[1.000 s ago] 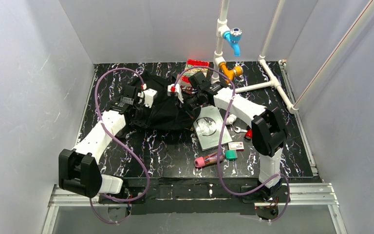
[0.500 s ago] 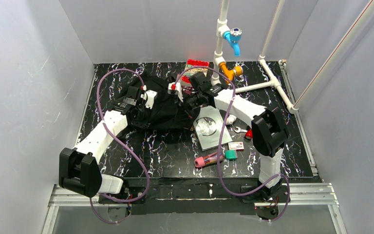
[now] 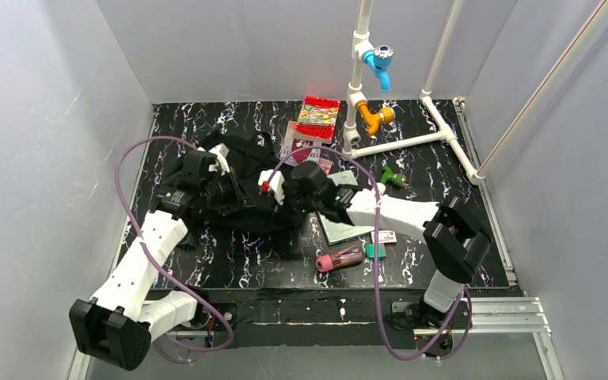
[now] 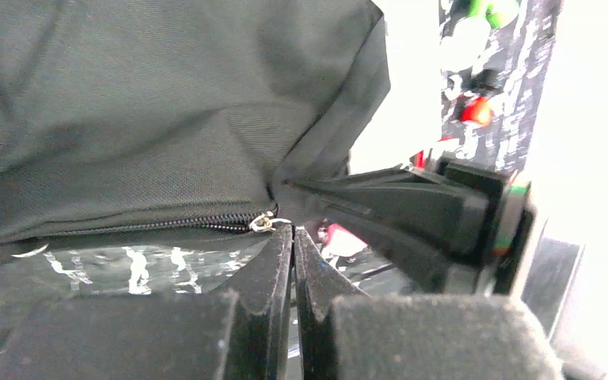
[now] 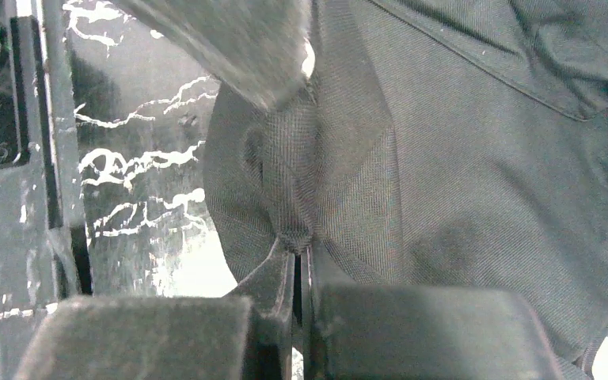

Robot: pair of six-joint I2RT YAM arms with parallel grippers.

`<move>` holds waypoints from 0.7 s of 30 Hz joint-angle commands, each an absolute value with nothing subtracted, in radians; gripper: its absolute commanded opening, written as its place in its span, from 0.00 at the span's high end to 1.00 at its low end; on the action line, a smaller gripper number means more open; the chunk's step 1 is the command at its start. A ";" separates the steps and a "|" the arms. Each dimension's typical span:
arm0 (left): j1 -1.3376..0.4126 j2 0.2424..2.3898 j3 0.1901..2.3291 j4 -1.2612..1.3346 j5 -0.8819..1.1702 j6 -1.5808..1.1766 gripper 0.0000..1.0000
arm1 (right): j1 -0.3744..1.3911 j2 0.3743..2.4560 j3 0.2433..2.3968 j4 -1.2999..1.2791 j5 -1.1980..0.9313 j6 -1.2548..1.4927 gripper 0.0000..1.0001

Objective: Pack the student bag
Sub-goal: Adjust the student bag at the center of the board.

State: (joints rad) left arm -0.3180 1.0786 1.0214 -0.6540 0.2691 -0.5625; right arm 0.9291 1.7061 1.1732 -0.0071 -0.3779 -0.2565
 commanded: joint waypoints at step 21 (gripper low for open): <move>-0.343 0.899 0.922 -0.789 0.045 -0.819 0.02 | 1.178 1.396 0.947 -0.020 0.343 0.968 0.08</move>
